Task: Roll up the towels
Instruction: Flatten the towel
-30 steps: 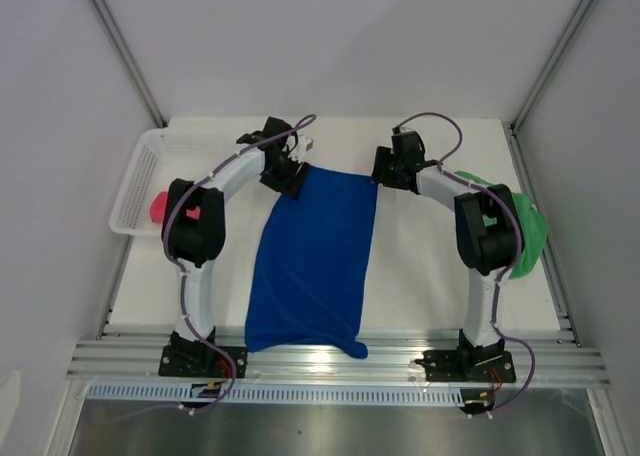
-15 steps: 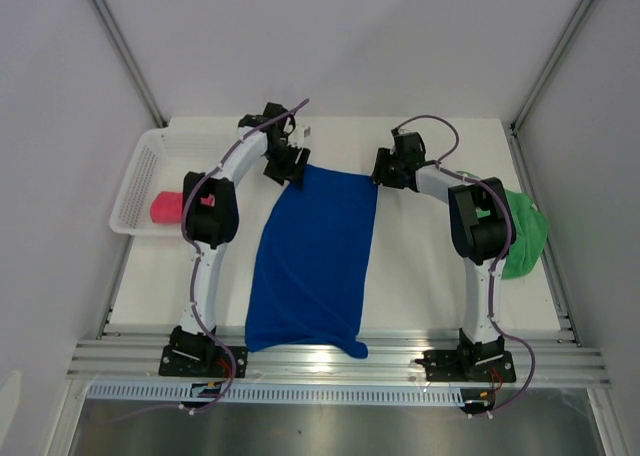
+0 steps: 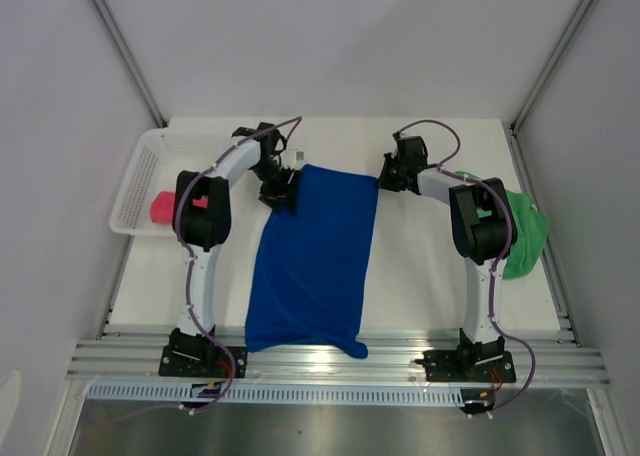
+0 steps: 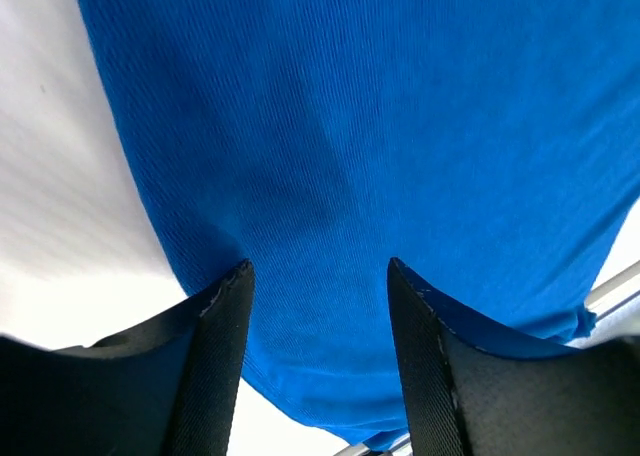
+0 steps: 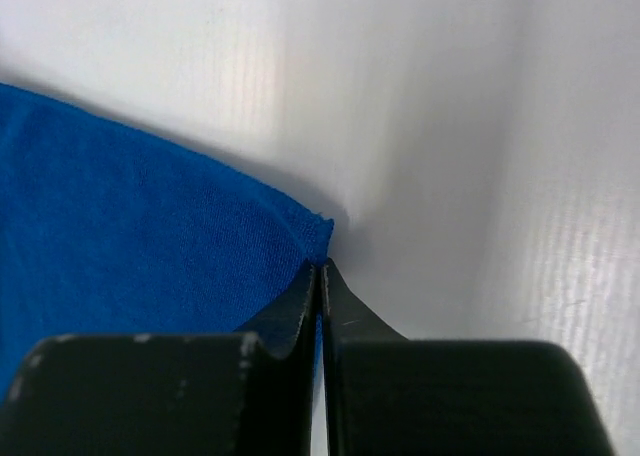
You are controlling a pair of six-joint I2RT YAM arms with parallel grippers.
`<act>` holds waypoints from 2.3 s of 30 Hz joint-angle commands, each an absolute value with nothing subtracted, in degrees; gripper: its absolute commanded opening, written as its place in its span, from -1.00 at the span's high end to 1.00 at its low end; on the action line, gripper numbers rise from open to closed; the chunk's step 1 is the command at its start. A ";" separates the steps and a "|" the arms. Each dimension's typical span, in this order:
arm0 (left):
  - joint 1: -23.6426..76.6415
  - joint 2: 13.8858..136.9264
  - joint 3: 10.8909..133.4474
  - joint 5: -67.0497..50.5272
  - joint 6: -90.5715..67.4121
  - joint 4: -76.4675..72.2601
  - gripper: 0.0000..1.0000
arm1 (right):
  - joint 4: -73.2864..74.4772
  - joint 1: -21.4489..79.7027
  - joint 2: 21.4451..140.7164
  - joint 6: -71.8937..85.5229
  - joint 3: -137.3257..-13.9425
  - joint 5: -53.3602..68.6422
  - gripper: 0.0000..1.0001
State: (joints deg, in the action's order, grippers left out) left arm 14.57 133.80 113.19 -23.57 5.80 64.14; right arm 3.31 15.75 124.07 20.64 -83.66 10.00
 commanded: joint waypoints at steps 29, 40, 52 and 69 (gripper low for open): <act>-5.97 97.47 80.68 -25.93 8.17 46.76 -0.31 | 22.67 38.13 153.27 9.59 -141.07 -13.53 -0.19; -6.50 97.47 80.25 -28.47 7.91 46.49 -0.31 | 29.35 41.22 153.64 5.62 -137.20 -16.34 -0.04; -6.50 97.56 81.12 -29.71 7.56 47.29 -0.30 | 24.09 44.64 145.82 -1.22 -134.04 -26.25 -0.08; -6.42 97.21 79.54 -30.24 8.00 47.29 -0.31 | 27.16 42.89 155.48 4.39 -140.28 -25.14 -0.20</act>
State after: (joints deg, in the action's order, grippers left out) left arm -6.02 99.35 79.90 -28.73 7.57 47.68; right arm 25.06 43.92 153.21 1.98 -137.60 -27.38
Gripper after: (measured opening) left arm 0.655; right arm 0.612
